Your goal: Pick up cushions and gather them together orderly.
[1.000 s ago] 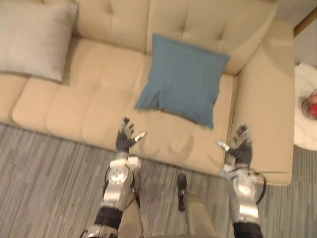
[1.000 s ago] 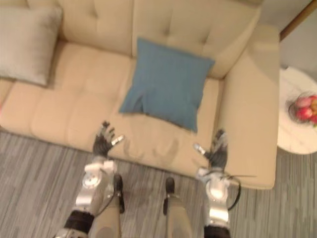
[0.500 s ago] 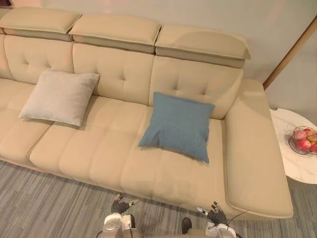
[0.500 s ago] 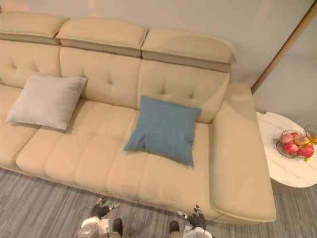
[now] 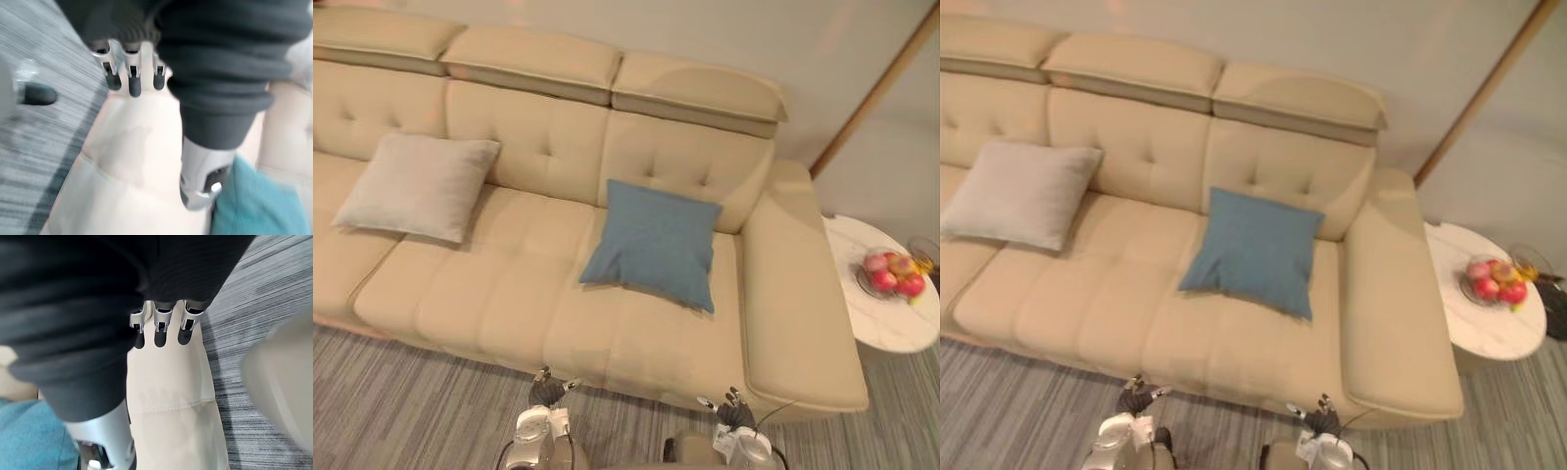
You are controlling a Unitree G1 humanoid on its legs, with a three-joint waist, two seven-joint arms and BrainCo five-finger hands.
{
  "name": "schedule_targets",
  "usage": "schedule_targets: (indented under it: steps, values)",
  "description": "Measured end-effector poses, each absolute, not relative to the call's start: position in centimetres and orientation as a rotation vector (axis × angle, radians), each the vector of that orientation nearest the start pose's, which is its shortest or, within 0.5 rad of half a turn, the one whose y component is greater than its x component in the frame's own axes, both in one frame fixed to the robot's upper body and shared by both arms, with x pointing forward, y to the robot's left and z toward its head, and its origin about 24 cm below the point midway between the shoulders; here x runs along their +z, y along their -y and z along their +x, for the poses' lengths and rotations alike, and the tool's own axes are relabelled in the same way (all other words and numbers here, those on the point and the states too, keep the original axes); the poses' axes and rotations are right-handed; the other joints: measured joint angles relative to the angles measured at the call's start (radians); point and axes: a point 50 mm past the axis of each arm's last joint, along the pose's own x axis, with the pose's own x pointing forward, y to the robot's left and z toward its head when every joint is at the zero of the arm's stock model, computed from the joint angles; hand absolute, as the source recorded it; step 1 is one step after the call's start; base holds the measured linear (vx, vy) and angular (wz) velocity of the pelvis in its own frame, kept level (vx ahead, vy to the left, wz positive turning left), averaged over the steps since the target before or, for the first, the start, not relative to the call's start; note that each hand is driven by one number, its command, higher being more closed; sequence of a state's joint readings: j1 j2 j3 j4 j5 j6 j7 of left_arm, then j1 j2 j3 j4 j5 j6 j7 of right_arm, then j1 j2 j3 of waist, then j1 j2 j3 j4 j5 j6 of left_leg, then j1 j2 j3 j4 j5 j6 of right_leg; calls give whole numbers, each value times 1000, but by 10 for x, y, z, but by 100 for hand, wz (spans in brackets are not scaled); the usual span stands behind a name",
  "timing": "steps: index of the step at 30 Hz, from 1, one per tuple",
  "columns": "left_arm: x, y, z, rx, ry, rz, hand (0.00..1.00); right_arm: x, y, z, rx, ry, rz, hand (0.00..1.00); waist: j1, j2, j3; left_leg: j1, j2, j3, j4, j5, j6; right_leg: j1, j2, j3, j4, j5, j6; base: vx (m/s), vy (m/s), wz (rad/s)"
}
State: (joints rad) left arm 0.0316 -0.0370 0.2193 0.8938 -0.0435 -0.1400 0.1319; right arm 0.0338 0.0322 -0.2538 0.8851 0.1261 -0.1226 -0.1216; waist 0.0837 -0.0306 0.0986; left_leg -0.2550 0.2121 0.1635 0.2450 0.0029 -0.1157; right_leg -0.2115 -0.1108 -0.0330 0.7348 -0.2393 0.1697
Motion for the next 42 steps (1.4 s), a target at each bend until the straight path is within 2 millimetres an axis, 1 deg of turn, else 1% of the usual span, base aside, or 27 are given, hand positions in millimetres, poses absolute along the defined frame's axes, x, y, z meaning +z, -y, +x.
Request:
schedule_targets:
  steps: [1,2,3,4,5,6,7,8,9,11,12,14,15,16,17,18,19,22,23,25,26,27,32,36,40,41,42]
  values:
    - [-134,-180,150,356,-792,-105,0,-134,184,152,-422,-788,200,0,-1,-20,7,-16,-21,5,16,4,2,29,-16,1,-49,-60,-24,-182,-186,3]
    - [-131,-181,157,352,-766,-101,0,-132,183,156,-423,-778,204,0,7,-19,14,-50,-19,0,49,5,1,61,-12,-12,-136,-117,-55,-218,-209,4]
    - [-130,-179,159,346,-761,-104,0,-130,183,160,-422,-767,203,0,13,-4,15,-69,-8,-8,60,11,-9,79,4,-22,-192,-136,-64,-249,-194,-5]
    - [-131,-175,159,331,-768,-104,0,-128,184,164,-425,-753,203,0,14,24,17,-98,17,-20,70,23,-23,106,30,-50,-265,-156,-103,-281,-148,-1]
    - [-132,-171,159,319,-777,-106,0,-129,185,163,-434,-756,199,0,13,47,31,-95,38,-37,62,43,-23,112,48,-73,-268,-138,-120,-348,-160,8]
    - [-133,-167,157,306,-785,-108,0,-130,184,160,-443,-765,198,0,11,48,30,-83,44,-36,39,64,-25,106,56,-76,-258,-134,-127,-288,-122,18]
    - [-133,-166,157,303,-782,-110,0,-134,185,150,-460,-790,197,0,9,43,30,-66,44,-35,-1,74,-10,107,53,-93,-258,-128,-137,-288,-77,22]
    - [-133,-164,156,299,-782,-114,0,-136,185,144,-476,-809,205,0,6,32,35,-61,42,-29,11,74,0,108,39,-109,-268,-118,-149,-195,-20,16]
    - [-133,-164,156,299,-784,-114,0,-137,187,142,-488,-813,210,0,2,30,35,-59,41,-28,44,66,-6,106,32,-115,-273,-108,-151,-206,31,11]
    - [-134,-164,155,303,-787,-116,0,-137,191,142,-496,-816,204,0,-20,24,39,-59,31,-10,174,-41,-1,105,12,-116,-316,-62,-141,-153,103,-2]
    - [-134,-165,155,306,-787,-117,0,-137,190,141,-494,-819,205,0,-21,24,39,-58,32,-13,223,-85,2,101,6,-115,-327,-46,-134,-135,184,-18]
    - [-137,-164,151,306,-809,-117,0,-139,188,139,-491,-832,211,0,-24,29,32,-41,35,-14,354,-206,1,84,-14,-97,-333,-20,-99,-92,263,-22]
    - [-138,-164,149,305,-820,-118,0,-140,188,137,-492,-841,215,0,-26,45,23,-28,35,-12,340,-238,-8,85,-12,-92,-339,-12,-84,-59,290,-16]
    - [-139,-163,146,308,-830,-122,0,-142,187,133,-496,-856,222,0,-29,41,17,-9,21,-2,293,-271,-5,85,-13,-83,-356,-3,-65,-52,269,-10]
    - [-139,-169,145,321,-830,-110,0,-147,179,125,-482,-895,240,0,-30,20,9,-2,0,19,263,-261,8,88,-30,-72,-380,10,-59,-38,296,-16]
    - [-139,-174,144,327,-829,-95,0,-151,175,120,-471,-929,248,0,-26,-7,-12,17,-30,38,213,-241,22,97,-50,-66,-426,32,-60,-20,217,-14]
    - [-141,-177,140,331,-842,-87,0,-151,177,119,-481,-932,254,0,-29,-15,-19,30,-50,39,186,-229,31,113,-54,-65,-462,53,-67,-16,173,-11]
    - [-143,-178,137,318,-871,-70,0,-156,183,108,-539,-965,284,0,-38,-14,-26,48,-84,40,139,-216,35,146,-65,-60,-535,96,-63,-29,101,8]
    - [-144,-179,137,317,-877,-66,0,-156,184,108,-545,-967,285,0,-38,-9,-31,51,-88,40,127,-211,35,148,-65,-59,-551,106,-67,-1,63,1]
    - [-146,-181,133,320,-896,-57,0,-156,187,106,-565,-968,293,0,-38,-9,-38,72,-103,32,99,-199,31,173,-64,-59,-585,113,-63,20,-7,1]
    - [-148,-183,129,322,-913,-50,0,-157,189,103,-580,-978,298,0,-39,3,-43,90,-107,26,76,-191,30,185,-62,-59,-595,113,-63,42,-31,2]
    - [-149,-183,127,321,-919,-47,0,-158,190,102,-580,-980,296,0,-39,-1,-50,94,-109,22,70,-188,31,188,-61,-60,-599,113,-63,73,-59,2]
    - [-154,-186,118,315,-965,-24,0,-160,202,96,-619,-1007,292,0,-44,17,-61,125,-116,-26,36,-168,36,220,-45,-62,-620,117,-58,120,-65,6]
    - [-155,-191,115,315,-978,-4,0,-160,207,95,-621,-1015,278,0,-45,12,-57,174,-118,-49,-1,-168,36,268,-37,-62,-656,131,-79,95,-34,-4]
    - [-156,-197,110,314,-998,21,0,-159,211,95,-624,-1012,269,0,-48,1,-58,195,-124,-48,-32,-167,36,280,-38,-59,-673,133,-85,48,5,-3]
    - [-158,-208,98,330,-1041,46,0,-161,216,91,-595,-1040,228,0,-83,-8,-28,275,-135,-67,-183,-88,20,281,-42,-59,-664,115,-80,0,0,0]
    - [-158,-208,98,330,-1041,46,0,-160,216,91,-595,-1037,228,0,-83,-7,-28,272,-134,-67,-170,-96,21,281,-42,-59,-659,114,-80,0,0,0]
